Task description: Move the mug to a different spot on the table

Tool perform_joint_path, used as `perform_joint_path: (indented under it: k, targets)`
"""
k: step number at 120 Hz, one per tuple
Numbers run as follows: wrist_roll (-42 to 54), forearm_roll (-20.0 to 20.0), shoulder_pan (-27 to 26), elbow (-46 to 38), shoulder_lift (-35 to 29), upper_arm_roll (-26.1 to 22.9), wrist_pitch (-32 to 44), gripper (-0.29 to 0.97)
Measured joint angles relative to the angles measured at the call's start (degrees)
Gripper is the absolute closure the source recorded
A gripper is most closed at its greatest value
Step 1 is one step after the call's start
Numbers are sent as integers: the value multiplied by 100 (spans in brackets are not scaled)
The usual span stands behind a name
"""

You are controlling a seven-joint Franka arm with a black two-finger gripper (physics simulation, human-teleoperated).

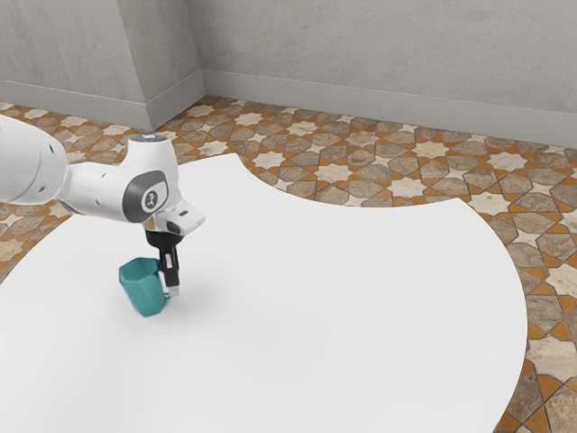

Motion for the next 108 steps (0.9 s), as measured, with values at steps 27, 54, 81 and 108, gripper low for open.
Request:
perform_joint_path:
  k: [27, 54, 81, 108]
  targets:
    - [-330, 428, -30, 67, 12, 26, -110, 45]
    - [-670, 622, -183, 299, 97, 112, -384, 54]
    - [-1068, 949, -397, 568, 133, 142, -791, 60]
    - [-1500, 1265, -602, 1057, 379, 142, -1458, 66]
